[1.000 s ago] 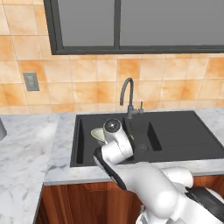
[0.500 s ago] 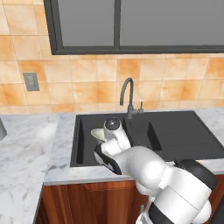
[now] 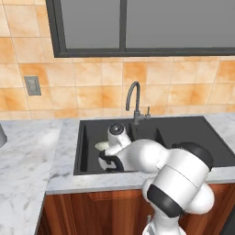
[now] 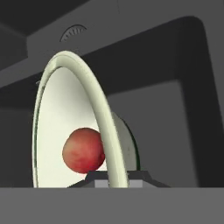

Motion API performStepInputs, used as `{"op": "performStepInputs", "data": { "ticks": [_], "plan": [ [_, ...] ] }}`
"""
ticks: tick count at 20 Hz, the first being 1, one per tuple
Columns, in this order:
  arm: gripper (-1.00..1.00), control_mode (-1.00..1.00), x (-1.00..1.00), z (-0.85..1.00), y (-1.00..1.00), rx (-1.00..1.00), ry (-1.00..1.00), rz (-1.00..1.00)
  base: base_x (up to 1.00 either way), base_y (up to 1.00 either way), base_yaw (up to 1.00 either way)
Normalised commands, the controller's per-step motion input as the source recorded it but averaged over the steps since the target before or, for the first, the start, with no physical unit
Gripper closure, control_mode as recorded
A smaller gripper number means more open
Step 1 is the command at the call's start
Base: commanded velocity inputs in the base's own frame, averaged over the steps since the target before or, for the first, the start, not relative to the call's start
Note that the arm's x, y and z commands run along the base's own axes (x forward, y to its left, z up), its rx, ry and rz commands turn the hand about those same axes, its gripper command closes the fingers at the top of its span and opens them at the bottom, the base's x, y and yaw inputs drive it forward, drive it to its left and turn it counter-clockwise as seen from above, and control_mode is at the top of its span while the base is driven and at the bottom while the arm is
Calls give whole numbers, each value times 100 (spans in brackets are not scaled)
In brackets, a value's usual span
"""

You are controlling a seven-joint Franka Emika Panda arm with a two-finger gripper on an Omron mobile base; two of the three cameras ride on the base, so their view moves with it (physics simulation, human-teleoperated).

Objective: Pick the peach from the cabinet and place it in the bowl. Then pick the bowl and place it in the sink. Then turn on the sink facuet.

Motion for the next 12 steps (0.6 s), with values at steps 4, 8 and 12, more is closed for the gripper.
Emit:
{"op": "performStepInputs", "data": {
  "ticks": [4,8,12],
  "plan": [
    [100,-100,15,-32,0,1,3,0,0,0,0],
    [100,-100,14,-26,0,1,0,0,0,0,0],
    [100,-100,12,-35,0,5,0,0,0,0,0]
  ]
}}
